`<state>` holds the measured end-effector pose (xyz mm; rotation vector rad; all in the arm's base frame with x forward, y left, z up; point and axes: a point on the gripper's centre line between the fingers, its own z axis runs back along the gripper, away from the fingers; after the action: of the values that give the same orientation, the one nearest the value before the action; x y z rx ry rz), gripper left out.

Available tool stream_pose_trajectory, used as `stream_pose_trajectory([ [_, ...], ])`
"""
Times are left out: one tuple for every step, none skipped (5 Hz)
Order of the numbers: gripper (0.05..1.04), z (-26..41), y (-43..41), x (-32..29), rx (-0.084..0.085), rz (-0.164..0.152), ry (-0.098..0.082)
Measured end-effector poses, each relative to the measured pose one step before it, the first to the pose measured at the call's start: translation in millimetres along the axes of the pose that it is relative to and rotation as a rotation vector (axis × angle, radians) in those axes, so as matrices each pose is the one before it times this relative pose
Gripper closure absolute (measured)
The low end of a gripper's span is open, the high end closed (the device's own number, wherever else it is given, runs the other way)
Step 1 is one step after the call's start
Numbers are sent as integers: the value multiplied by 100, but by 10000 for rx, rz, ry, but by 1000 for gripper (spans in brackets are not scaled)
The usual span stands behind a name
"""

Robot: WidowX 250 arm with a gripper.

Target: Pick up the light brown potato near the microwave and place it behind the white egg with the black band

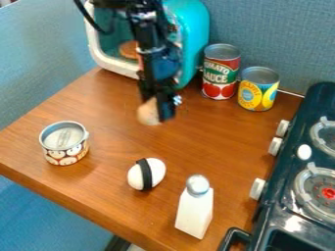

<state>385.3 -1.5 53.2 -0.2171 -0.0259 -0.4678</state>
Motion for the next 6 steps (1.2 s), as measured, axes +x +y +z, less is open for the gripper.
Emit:
stream_pose_trajectory([
  [456,-483,-3446,1647,-469,-859,-43],
  [456,-561,-1867,1264,-119,-538,157],
  [456,-780,-37,-224,-163,237,345],
  [456,1,18,-133,12,135,84],
  [456,-116,407,-531,223,202,276],
  [456,-807,296,-308,2,78,289],
])
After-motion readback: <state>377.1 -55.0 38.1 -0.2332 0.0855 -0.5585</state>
